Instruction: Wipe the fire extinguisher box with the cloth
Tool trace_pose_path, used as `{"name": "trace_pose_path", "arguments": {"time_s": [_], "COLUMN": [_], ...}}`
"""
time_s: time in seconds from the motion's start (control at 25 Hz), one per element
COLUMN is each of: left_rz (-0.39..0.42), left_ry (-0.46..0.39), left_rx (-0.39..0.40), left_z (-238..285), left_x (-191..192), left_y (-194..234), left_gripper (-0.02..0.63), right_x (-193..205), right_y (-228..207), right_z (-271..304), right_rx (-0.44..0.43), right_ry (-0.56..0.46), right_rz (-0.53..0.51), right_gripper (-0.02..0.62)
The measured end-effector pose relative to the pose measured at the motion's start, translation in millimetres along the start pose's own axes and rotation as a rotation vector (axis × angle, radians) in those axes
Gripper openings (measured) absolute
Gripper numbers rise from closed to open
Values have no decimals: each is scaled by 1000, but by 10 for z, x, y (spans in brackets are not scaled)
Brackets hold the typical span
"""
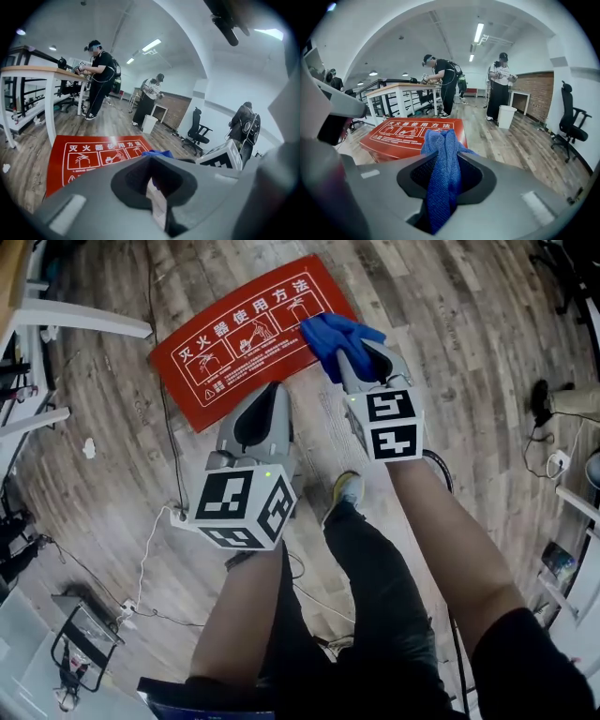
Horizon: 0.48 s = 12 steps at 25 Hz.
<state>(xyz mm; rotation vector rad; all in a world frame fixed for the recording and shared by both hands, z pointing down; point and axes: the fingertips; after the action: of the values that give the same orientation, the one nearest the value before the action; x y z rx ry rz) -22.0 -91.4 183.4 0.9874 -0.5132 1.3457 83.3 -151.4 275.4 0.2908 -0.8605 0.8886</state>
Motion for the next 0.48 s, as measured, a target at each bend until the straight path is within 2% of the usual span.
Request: {"name": "trace_pose_path", "arguments": {"time_s": [0.2,0.48], "left_rz": [42,68], "left_ry": [-32,-69], "left_rx": [13,22], "left_z": [186,279], "left_x": [12,205], "left_y": [-282,-354], "left_gripper": [2,2], "right_x": [78,231], "right_y": [-229,-316], "right_z": [-109,-187], "right_rx": [10,24], "right_ry": [-46,-107], "right_rz": [19,18], "right_gripper": [126,126]}}
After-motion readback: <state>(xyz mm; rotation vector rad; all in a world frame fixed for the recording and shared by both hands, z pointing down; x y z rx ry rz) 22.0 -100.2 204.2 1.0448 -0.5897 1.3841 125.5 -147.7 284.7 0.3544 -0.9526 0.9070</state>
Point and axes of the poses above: the fingertips, and each gripper's own axes: z forward along the fingers, y to its left, x out of its underside, and after that the axes turned 9 degrees about -x, right-handed
